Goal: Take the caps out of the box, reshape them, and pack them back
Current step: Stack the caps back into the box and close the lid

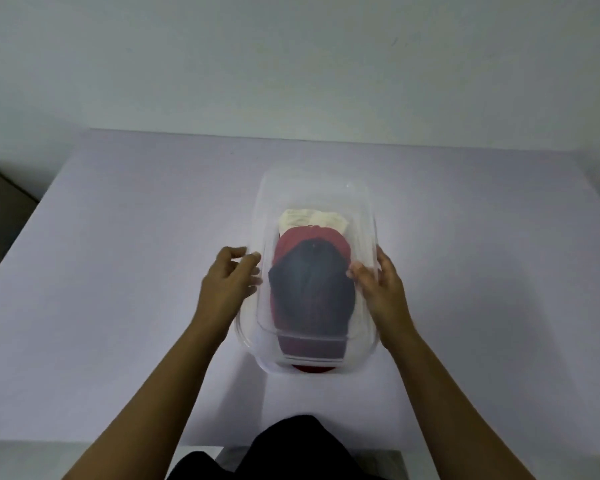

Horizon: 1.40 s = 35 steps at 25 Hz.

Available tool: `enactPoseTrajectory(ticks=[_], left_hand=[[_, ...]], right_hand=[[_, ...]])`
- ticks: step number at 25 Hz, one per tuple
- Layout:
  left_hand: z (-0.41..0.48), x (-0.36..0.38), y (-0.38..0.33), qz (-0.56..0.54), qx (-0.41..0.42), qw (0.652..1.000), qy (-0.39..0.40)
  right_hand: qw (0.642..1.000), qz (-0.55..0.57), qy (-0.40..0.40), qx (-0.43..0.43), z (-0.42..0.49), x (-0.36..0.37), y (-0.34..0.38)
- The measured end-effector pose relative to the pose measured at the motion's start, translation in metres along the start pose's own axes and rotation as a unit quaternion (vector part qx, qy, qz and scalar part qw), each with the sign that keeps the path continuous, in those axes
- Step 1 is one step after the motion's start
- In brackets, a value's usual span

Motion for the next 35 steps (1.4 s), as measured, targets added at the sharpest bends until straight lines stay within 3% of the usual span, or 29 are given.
enactPoseTrajectory(ticks=[3, 8, 20, 26, 31, 35], left_hand=[[0.004, 0.025, 0.020, 0.085, 0.014, 0.996, 0.019], [0.012, 0.045, 0.045, 0.149, 0.060, 0.986, 0.051], [0.016, 0.044, 0.056, 0.132, 0.033, 0.991, 0.019], [0.014, 0.052, 0.061, 0.209, 0.058, 0.976, 0.014], [0.013, 0.054, 0.058, 0.242, 0.063, 0.968, -0.006], [0.014, 0.044, 0.057, 0.153, 0.056, 0.987, 0.009]], right_hand=[[0.996, -0.079, -0.031, 0.020, 0.002, 0.000, -0.027], [0.994, -0.103, -0.016, 0.024, 0.010, 0.007, -0.035], [0.999, -0.024, 0.023, 0.032, 0.016, 0.001, -0.049], [0.990, -0.139, -0.008, 0.023, 0.020, 0.010, -0.047], [0.956, -0.286, -0.063, -0.001, 0.020, 0.012, -0.047], [0.963, -0.238, -0.122, -0.033, 0.017, 0.009, -0.048]])
Point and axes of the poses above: each hand's wrist, its own z-axis towards the middle knuckle, its own x-axis out of the palm, y = z × x, the point moved 2 cm from there along z, towards the middle knuckle, and after that the axes turned 2 degrees about x, right-handed, at the moved point
